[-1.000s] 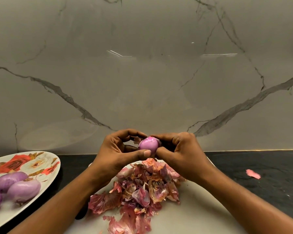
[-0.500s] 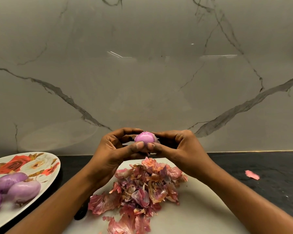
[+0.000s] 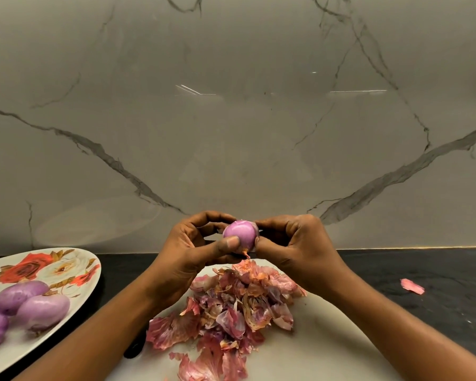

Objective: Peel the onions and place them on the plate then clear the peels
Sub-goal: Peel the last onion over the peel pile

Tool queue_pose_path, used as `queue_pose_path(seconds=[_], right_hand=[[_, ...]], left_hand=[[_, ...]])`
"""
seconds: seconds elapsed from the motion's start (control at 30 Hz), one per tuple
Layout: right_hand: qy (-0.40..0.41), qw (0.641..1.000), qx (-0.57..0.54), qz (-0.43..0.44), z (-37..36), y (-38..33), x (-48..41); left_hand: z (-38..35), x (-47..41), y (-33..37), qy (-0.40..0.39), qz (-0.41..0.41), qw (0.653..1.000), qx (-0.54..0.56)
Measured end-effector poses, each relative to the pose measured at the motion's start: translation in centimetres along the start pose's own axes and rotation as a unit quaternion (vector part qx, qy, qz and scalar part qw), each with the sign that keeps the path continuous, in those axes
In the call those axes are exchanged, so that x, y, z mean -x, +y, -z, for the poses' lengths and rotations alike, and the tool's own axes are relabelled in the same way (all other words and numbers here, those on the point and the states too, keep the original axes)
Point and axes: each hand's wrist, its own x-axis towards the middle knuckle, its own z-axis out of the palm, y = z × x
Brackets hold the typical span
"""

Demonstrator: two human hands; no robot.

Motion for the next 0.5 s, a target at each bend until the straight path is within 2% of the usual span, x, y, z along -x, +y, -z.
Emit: queue_pose_path(seconds=[0.1,0.3,0.5], right_hand=[[0.028,0.998,0.062,0.017,-0.33,0.02,0.12],[0.058,0.992,0.097,0.050,-0.32,0.46,0.19],[0.047,0.995,-0.082,-0.035,0.11,-0.02,-0.21]], left_hand=[[-0.22,0.09,-0.10,0.000,-0.015,1.000,-0.027],[-0.32,0.30,-0.03,-0.008,-0.015,1.000,-0.015],[-0.07,0.29,0.28,-0.018,0.007,0.999,0.049]])
